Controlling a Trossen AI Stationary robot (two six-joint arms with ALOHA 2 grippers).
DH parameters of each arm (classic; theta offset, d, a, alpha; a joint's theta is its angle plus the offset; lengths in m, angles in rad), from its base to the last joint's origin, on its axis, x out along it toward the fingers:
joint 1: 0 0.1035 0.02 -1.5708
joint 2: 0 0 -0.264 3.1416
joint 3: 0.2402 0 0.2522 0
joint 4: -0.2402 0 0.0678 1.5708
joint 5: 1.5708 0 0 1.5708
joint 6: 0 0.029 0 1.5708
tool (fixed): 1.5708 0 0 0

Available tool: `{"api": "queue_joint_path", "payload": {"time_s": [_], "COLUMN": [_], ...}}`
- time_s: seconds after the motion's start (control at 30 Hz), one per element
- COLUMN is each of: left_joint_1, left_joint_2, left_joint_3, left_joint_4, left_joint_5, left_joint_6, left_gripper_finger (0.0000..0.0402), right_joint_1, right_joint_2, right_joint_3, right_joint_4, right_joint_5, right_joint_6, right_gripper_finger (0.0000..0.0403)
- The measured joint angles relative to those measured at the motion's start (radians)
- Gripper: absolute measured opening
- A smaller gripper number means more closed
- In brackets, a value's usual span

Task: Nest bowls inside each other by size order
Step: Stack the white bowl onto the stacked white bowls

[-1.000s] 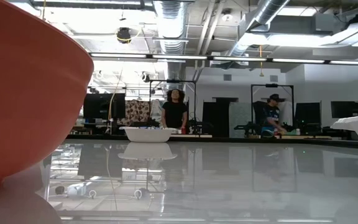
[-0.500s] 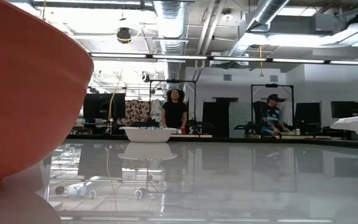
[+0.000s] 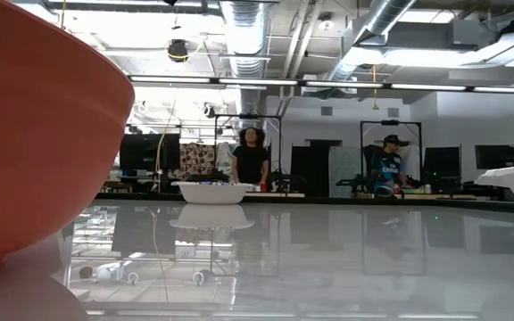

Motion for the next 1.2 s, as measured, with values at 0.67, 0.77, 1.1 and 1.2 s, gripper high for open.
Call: {"api": "queue_joint_path", "payload": {"time_s": [0.67, 0.77, 1.1, 1.2], "left_joint_1": [0.056, 0.019, -0.054, -0.074], "left_joint_2": [0.050, 0.064, 0.073, 0.072], "left_joint_3": [-0.001, -0.001, -0.001, -0.001], "left_joint_4": [-0.013, -0.004, 0.026, 0.037], "left_joint_5": [0.076, 0.053, -0.029, -0.031], "left_joint_6": [0.044, 0.054, 0.073, 0.088], "left_gripper_finger": [0.0209, 0.0209, 0.0209, 0.0209], "right_joint_1": [-0.005, -0.005, -0.005, -0.005], "right_joint_2": [-0.276, -0.297, -0.314, -0.313], "right_joint_3": [-0.375, -0.375, -0.375, -0.380], "right_joint_4": [0.547, 0.590, 0.591, 0.584], "right_joint_5": [-0.051, -0.064, -0.112, -0.131], "right_joint_6": [-0.264, -0.298, -0.349, -0.346], "right_gripper_finger": [0.0148, 0.0148, 0.0148, 0.0148]}}
